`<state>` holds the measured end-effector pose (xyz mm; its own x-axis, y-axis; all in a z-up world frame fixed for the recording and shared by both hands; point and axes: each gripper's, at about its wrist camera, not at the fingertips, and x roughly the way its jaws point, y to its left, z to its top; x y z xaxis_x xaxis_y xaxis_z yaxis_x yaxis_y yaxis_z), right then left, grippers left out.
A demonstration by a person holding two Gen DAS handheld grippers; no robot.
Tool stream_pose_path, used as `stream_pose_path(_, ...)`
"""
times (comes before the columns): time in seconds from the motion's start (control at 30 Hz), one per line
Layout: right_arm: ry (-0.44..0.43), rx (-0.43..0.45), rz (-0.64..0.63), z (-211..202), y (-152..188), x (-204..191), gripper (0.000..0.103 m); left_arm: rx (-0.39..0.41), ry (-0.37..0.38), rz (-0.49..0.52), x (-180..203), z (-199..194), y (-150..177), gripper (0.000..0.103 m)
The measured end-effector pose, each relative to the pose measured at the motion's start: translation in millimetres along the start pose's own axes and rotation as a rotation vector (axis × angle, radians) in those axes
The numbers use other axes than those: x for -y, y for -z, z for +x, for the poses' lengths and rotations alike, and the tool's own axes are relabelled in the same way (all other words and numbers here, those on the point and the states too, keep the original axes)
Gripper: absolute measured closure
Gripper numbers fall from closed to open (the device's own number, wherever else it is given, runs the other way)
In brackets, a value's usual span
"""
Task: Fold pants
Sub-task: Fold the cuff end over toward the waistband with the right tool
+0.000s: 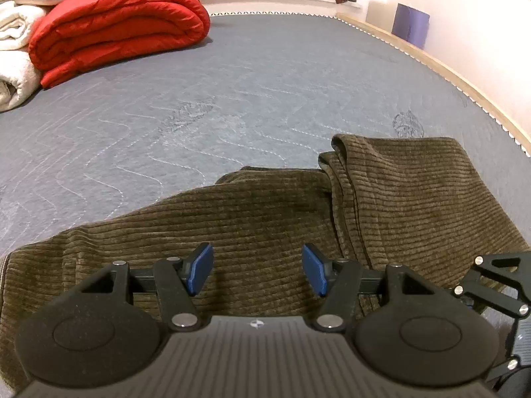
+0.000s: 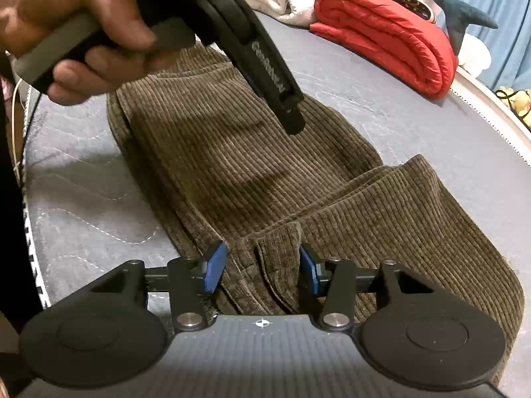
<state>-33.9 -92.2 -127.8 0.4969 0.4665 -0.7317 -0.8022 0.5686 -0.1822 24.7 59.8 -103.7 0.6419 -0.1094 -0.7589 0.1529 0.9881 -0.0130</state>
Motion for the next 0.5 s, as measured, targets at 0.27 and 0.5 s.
stream_pose_path(0.27,-0.032,-0.011,0.062,3,0,12,0.064,0.004,0.002,0.000,-4,-2,0,0.038)
stream_pose_path(0.5,-0.046,0.086,0.157,-21,-7,30,0.082,0.012,0.005,-0.007,-7,-6,0,0.038)
